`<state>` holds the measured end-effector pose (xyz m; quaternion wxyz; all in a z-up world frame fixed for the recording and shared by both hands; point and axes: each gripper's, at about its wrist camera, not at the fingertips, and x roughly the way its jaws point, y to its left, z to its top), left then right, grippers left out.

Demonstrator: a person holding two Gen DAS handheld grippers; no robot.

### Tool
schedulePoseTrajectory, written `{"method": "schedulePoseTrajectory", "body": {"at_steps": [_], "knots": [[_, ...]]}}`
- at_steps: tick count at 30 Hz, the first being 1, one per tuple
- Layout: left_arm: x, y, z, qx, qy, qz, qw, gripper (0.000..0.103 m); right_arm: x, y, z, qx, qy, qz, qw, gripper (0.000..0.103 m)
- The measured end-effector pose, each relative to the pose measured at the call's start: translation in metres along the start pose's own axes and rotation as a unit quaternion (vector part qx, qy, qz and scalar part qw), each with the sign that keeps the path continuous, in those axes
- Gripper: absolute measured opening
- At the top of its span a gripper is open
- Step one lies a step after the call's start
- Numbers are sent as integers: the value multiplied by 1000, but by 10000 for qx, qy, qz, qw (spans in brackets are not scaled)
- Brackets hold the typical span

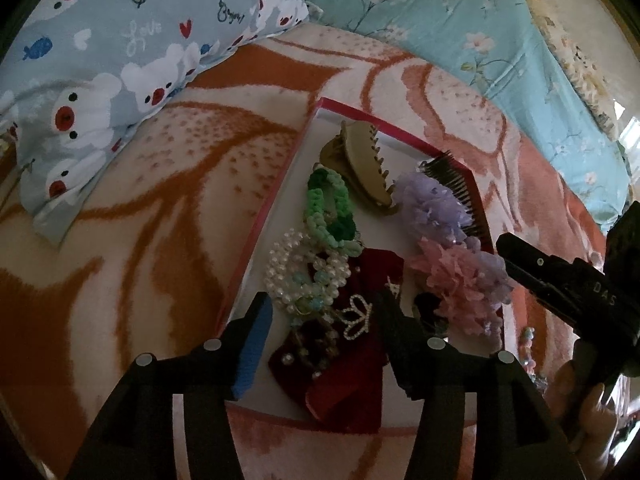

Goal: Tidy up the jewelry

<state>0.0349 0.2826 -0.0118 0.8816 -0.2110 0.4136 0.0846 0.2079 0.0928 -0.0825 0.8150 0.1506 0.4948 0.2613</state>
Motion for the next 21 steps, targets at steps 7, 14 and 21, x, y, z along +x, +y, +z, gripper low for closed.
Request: {"method": "schedulePoseTrajectory", "body": {"at_steps": [7, 14, 21], "knots": [[-18, -1, -2, 7, -125, -62, 9999, 60, -21, -1, -1, 116, -155, 77, 9998, 56], [-27, -4, -6, 11, -135, -93, 9999, 65, -41, -2, -6, 207, -259, 131, 9994, 66], [-44, -6, -12, -9, -186, -205, 9996, 78, -53, -13, -19, 503, -223, 206, 9983, 70]]}}
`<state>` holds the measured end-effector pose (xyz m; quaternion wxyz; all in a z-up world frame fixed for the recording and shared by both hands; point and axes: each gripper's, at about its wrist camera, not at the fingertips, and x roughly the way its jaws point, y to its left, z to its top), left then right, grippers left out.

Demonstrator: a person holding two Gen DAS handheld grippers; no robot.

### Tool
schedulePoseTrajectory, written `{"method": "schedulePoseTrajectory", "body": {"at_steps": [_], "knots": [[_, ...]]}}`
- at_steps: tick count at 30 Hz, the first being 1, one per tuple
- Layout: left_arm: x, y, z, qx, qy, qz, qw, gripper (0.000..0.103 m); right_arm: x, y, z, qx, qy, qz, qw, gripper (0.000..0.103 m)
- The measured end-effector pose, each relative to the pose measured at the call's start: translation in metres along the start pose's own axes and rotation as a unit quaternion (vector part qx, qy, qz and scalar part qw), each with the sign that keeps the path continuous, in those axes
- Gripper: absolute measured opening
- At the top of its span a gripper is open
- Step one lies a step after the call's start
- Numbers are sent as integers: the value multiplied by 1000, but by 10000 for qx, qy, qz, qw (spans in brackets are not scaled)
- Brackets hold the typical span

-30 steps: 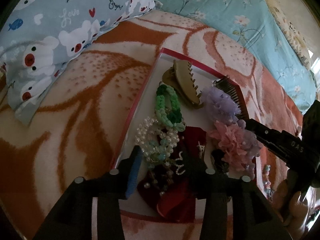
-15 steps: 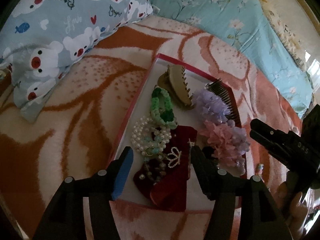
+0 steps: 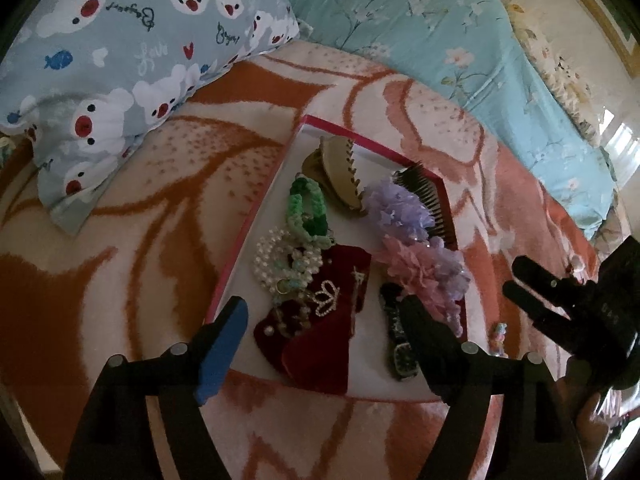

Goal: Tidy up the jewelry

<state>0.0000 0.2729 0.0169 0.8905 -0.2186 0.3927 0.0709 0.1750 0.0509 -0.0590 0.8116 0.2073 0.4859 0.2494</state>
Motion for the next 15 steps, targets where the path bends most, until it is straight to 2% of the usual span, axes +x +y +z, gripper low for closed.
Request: {"method": "schedulePoseTrajectory", "body": {"at_steps": [4, 9, 15], "knots": [[-9, 0, -6, -17, 12, 12, 10000, 82, -9, -5, -6, 132, -13, 57, 9999, 73], [-16, 2, -13, -171, 126, 45, 9998, 87, -20, -9, -15, 272, -79, 154, 9995, 87], [-34, -2, -18, -131, 81, 348, 9993, 87, -29, -3, -25, 50, -101, 37, 9999, 88]]}}
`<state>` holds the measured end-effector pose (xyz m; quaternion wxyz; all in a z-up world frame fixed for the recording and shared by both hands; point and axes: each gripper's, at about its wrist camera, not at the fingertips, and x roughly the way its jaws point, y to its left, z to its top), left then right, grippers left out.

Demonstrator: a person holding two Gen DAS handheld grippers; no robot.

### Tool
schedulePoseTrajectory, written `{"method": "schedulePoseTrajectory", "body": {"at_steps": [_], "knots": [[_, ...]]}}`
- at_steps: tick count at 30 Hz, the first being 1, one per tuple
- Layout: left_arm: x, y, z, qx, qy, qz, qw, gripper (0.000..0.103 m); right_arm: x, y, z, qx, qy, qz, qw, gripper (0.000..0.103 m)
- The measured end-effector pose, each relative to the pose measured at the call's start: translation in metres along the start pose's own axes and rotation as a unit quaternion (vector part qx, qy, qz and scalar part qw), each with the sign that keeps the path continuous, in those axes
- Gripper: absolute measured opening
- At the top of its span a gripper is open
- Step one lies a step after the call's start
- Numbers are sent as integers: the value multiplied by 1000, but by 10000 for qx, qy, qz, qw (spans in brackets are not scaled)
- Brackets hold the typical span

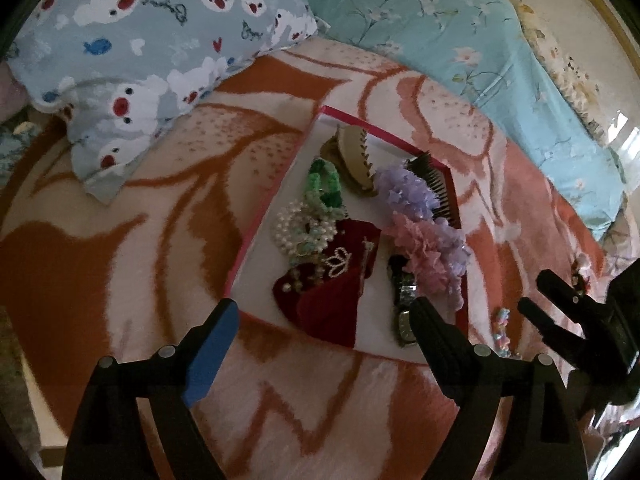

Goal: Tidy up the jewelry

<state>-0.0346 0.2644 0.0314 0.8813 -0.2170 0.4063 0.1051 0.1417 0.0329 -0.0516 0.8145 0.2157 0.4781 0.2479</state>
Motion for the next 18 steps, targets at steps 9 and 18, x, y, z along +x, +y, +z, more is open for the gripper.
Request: {"method": "schedulePoseTrajectory", "body": {"at_steps": [9, 18], "knots": [[-21, -8, -13, 247, -32, 666, 9975, 92, -14, 33, -11, -913, 99, -455, 9947, 91], [-43, -7, -20, 394, -68, 858, 9955, 96, -23, 60, -31, -1800, 166, -812, 9802, 94]]}}
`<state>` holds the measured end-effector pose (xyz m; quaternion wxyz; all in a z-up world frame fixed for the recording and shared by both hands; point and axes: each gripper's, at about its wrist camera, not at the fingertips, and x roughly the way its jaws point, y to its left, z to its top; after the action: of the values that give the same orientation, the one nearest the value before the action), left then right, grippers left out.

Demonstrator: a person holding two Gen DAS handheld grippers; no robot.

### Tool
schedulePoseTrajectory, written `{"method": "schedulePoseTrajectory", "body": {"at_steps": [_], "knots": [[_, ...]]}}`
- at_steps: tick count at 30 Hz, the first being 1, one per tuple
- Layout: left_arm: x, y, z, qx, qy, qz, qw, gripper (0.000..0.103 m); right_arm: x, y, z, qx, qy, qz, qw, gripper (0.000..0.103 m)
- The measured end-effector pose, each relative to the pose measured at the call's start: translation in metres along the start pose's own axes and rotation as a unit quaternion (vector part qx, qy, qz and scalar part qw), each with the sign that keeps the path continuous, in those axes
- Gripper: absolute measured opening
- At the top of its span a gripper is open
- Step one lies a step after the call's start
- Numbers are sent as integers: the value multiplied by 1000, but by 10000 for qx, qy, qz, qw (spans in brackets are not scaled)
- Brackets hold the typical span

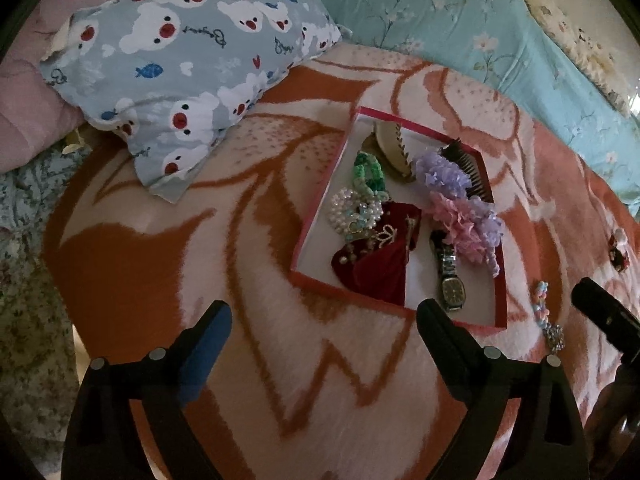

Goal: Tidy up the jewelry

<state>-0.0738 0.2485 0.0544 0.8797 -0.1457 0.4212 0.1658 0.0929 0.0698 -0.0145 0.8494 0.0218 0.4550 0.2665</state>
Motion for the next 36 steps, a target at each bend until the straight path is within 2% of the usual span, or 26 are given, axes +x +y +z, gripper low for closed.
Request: {"method": "schedulePoseTrajectory", "body": {"at_steps": [8, 12, 15, 24, 28, 36], "knots": [[-39, 0, -7, 239, -295, 150, 9992, 99, -11, 27, -8, -662, 93, -130, 9977, 94], [-61, -3, -8, 307, -513, 86, 9982, 102, -28, 40, -2, -817, -60, -220, 9964, 103], [-68, -4, -11, 369, -627, 163, 9972, 102, -36, 47, 2, -966, -150, -282, 9948, 103], [-27, -6, -13, 469, -297, 383, 9977, 102, -8, 40, -9, -824, 201, -293, 9960, 103], [-8, -8, -12, 527, -318, 521, 9967, 102, 9, 38, -18, -848, 379, -268, 9953, 103], [15, -8, -20, 472, -436, 493, 9967, 102, 37, 35, -31, -932, 524, -199, 9941, 103]]}}
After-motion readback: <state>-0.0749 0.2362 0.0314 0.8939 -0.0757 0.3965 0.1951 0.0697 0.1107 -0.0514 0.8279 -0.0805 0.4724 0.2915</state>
